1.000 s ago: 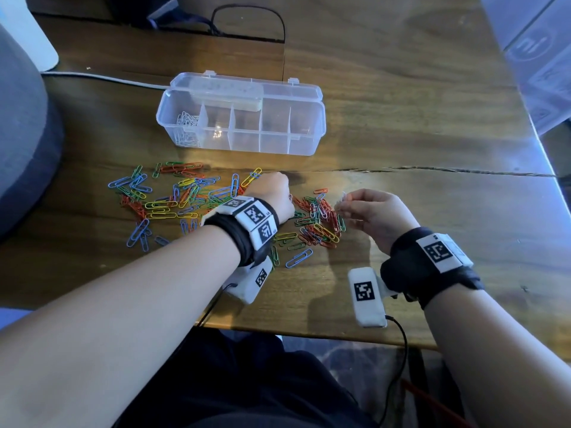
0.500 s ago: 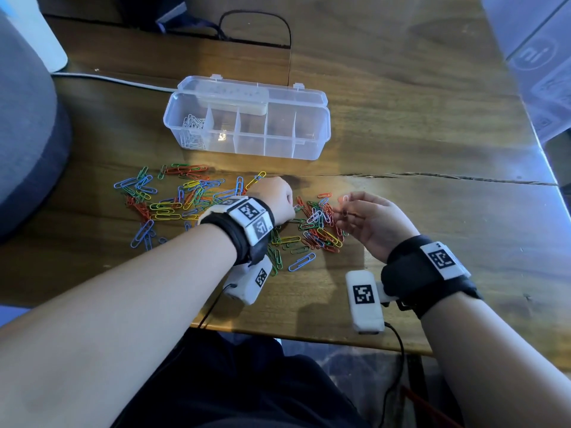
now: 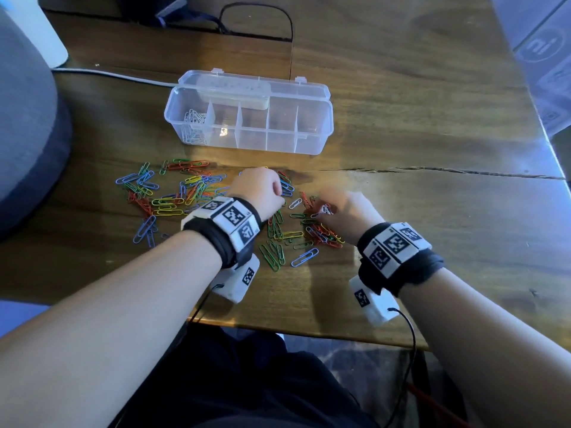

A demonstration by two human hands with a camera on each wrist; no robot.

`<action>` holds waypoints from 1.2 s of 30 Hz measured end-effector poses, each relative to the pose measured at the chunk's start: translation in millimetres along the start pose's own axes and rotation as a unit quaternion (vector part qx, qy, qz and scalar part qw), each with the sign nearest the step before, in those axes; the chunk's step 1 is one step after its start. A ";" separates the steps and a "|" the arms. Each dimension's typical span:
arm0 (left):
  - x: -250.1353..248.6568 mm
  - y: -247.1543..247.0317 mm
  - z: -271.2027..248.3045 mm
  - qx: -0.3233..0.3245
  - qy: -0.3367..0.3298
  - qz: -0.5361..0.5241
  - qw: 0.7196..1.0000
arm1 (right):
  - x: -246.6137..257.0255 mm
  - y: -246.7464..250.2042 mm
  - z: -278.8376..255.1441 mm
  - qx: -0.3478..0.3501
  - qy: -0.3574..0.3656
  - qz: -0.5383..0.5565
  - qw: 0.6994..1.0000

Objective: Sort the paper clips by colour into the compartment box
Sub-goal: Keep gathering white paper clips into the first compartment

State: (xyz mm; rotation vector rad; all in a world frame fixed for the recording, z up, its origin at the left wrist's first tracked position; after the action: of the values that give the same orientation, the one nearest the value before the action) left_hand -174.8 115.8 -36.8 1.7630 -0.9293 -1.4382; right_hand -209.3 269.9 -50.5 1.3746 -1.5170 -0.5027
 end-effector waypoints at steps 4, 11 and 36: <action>-19.1 -20.2 6.5 0.034 -0.012 0.011 0.999 | -1.2 2.2 1.7 -0.004 -0.001 0.011 1.000; -26.0 -26.5 13.6 0.081 -0.010 0.069 0.994 | -51.1 8.1 -4.1 0.102 -0.204 0.642 0.732; -26.3 -23.5 12.4 0.061 -0.010 -0.207 0.976 | -41.5 21.7 6.2 -0.035 -0.126 0.228 0.965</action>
State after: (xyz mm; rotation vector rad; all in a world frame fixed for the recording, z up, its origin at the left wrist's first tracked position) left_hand -188.0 149.6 -45.4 2.1278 -0.6957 -1.6843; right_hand -231.0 311.8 -51.2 0.8856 -1.9343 -0.4439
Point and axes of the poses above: each hand's wrist, its own z-axis towards the middle knuckle, its own y-axis out of the back of the hand, x = y × z, the point moved 7 cm from there along z, towards the middle knuckle, and after that the axes turned 13 degrees about -y, right-handed, at the moved point
